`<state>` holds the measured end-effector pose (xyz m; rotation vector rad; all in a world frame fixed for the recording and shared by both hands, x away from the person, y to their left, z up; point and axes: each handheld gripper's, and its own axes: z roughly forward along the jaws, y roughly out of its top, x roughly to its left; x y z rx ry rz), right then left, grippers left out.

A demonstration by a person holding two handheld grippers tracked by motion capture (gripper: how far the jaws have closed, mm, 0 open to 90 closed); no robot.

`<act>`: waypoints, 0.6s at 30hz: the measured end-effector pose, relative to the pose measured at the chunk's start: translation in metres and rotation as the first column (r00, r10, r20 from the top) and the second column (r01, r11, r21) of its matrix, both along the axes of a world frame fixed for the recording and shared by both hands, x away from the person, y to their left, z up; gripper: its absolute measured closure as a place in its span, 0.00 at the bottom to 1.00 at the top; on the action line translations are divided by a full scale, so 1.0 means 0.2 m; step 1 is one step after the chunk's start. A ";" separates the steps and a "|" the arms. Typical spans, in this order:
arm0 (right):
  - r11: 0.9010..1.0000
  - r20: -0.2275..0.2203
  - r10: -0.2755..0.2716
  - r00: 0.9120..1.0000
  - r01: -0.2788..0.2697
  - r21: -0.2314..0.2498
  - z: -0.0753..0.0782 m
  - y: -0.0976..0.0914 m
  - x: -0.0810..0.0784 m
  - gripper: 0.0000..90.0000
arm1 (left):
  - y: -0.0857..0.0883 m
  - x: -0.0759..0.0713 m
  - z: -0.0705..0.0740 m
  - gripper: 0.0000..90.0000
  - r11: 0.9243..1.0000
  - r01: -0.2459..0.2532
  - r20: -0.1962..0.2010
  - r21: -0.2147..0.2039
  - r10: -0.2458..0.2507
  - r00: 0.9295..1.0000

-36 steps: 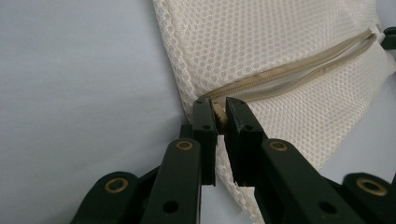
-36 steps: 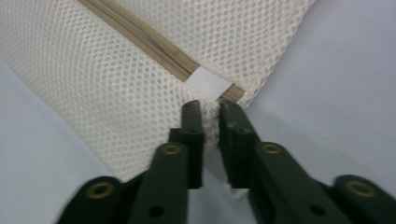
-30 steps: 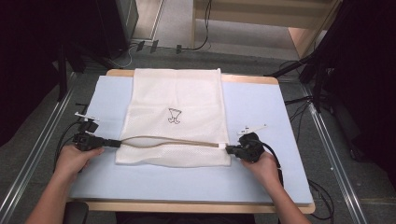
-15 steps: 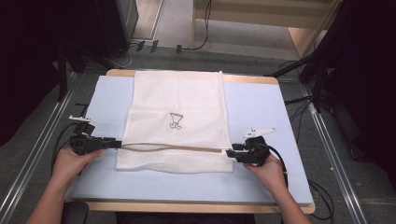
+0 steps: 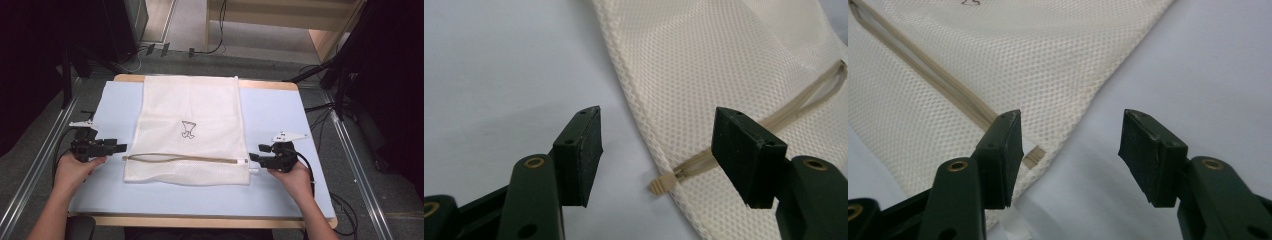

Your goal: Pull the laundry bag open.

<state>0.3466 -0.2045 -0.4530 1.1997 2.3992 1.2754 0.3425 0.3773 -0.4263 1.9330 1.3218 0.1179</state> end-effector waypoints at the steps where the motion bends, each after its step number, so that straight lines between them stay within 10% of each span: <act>1: 1.000 -0.002 -0.008 1.000 0.008 -0.001 0.00 -0.01 0.00 0.48 | 0.01 0.01 0.00 0.42 1.000 -0.011 0.003 0.000 0.011 1.000; 18: 0.991 0.001 -0.128 0.992 0.128 -0.033 -0.05 -0.17 0.06 0.44 | 0.05 0.05 -0.03 0.40 0.998 -0.044 0.001 0.043 0.044 0.999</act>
